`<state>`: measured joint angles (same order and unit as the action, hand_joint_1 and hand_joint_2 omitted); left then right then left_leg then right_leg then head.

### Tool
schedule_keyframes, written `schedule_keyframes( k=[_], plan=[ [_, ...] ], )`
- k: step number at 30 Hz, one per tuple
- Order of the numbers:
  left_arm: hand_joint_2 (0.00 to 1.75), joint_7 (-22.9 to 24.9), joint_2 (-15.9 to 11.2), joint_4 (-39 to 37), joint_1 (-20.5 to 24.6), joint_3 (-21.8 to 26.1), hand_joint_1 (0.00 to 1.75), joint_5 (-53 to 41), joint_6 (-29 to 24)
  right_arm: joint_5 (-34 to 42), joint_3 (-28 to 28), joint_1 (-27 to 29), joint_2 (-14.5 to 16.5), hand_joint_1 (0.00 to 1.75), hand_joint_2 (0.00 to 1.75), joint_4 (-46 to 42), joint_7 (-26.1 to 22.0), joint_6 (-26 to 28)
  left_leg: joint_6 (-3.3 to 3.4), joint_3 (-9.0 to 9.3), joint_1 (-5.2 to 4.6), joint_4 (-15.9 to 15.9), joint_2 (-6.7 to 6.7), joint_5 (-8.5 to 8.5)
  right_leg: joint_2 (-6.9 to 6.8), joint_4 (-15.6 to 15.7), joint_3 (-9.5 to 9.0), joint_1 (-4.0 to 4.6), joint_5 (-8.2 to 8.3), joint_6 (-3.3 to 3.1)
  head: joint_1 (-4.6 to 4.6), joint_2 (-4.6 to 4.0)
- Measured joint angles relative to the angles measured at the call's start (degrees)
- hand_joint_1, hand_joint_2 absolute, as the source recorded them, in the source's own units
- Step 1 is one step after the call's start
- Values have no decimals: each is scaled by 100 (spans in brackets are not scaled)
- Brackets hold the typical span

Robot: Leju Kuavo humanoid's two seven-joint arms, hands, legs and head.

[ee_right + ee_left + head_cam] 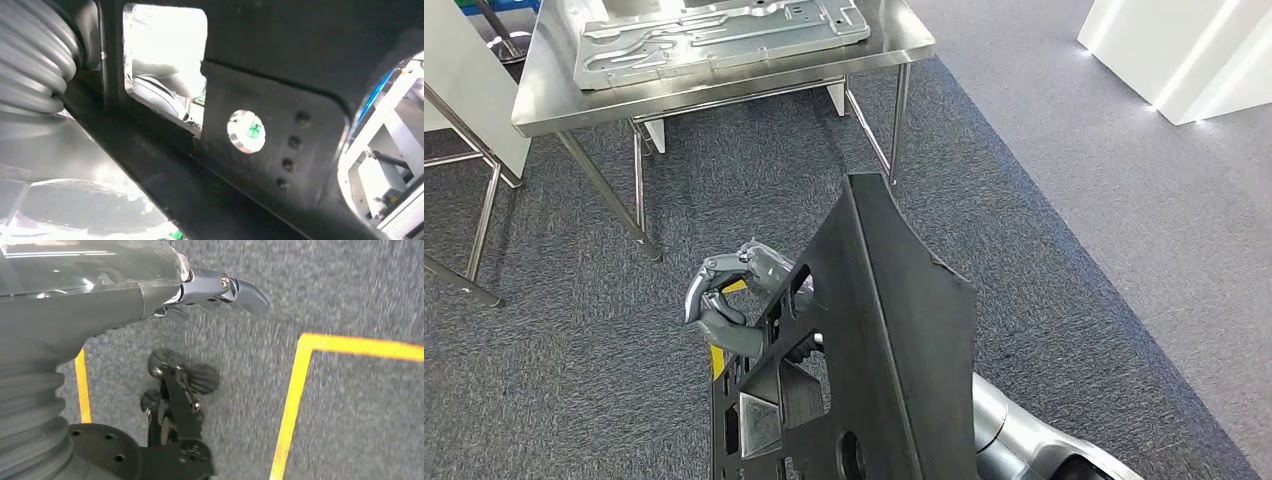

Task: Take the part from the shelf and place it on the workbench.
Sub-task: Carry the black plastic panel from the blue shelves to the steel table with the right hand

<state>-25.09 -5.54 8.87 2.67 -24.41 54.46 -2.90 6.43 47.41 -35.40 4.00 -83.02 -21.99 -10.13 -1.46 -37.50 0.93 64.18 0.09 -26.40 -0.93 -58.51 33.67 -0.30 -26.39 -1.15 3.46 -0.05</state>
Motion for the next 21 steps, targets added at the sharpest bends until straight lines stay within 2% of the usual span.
schedule_keyframes(
  k=[2, 5, 7, 8, 10, 11, 12, 13, 15, 16, 17, 19, 21],
  plan=[
    [175, -37, -1, 0, 10, -1, 0, -12, 19, 0, 0, -4, 5, 171, 175, -1, -1, 7, 87, 250, -32, -485, 25, 96, -12, -5, -21, 13, -44, 66, -2, 0],
    [175, -121, -1, 1, 11, -6, 0, -52, 47, -1, -1, -5, 15, 171, 175, -6, -1, 43, 231, 328, -41, -593, -18, 50, -21, -76, -57, 9, -34, 178, -8, 0],
    [175, -161, 1, 1, 13, -11, 0, -76, 62, -7, -5, -7, 15, 171, 175, -17, -2, 73, 303, 423, -34, -619, -45, 29, 5, -321, 26, -3, -144, 228, -12, 1],
    [175, -176, 1, 1, 19, -14, 0, -85, 69, -14, -9, -5, 15, 171, 175, -22, -2, 82, 333, 461, -35, -625, -51, 16, 23, -586, 169, -7, -273, 244, -14, 0],
    [175, -193, 1, 1, 27, -22, 0, -96, 87, -33, -15, 22, 11, 171, 175, -29, -1, 91, 373, 504, -53, -620, -66, -28, 47, -1294, 613, -6, -546, 263, -17, 0],
    [175, -198, 1, 1, 26, -31, 0, -102, 98, -45, -19, 49, 8, 171, 175, -30, 0, 95, 382, 530, -64, -617, -80, -58, 52, -1544, 812, -5, -588, 263, -17, 0],
    [175, -204, 1, 1, 24, -41, 0, -108, 109, -60, -25, 79, 4, 171, 175, -30, 0, 102, 386, 565, -76, -615, -98, -93, 55, -1611, 925, -3, -524, 254, -17, 1],
    [175, -209, 1, 1, 23, -50, 0, -113, 120, -72, -33, 104, 1, 171, 175, -31, -1, 109, 384, 613, -88, -614, -117, -133, 59, -1460, 921, 5, -352, 232, -17, 1],
    [175, -220, 10, 2, 24, -62, 0, -120, 134, -93, -55, 129, -3, 171, 175, -39, -4, 127, 374, 732, -107, -619, -144, -226, 74, -722, 673, 41, 127, 137, -17, 0],
    [175, -224, 21, 2, 27, -68, 0, -121, 137, -98, -66, 133, -3, 171, 175, -44, -7, 138, 358, 783, -111, -629, -155, -266, 84, -377, 547, 70, 253, 89, -9, 0],
    [175, -228, 33, 2, 30, -76, 0, -121, 139, -104, -74, 137, -4, 171, 175, -51, -10, 146, 331, 817, -107, -652, -160, -302, 95, -139, 455, 96, 312, 42, -4, 0],
    [175, -235, 48, 2, 32, -92, 0, -121, 139, -121, -85, 156, -6, 171, 175, -63, -14, 157, 257, 886, -101, -667, -158, -296, 106, 33, 376, 126, 257, -33, 5, 0],
    [175, -246, 48, 1, 31, -99, 0, -121, 139, -141, -92, 178, -6, 171, 175, -89, -22, 160, 196, 891, -104, -531, -133, -256, 98, 144, 215, 94, 264, -83, 5, 1]
  ],
)
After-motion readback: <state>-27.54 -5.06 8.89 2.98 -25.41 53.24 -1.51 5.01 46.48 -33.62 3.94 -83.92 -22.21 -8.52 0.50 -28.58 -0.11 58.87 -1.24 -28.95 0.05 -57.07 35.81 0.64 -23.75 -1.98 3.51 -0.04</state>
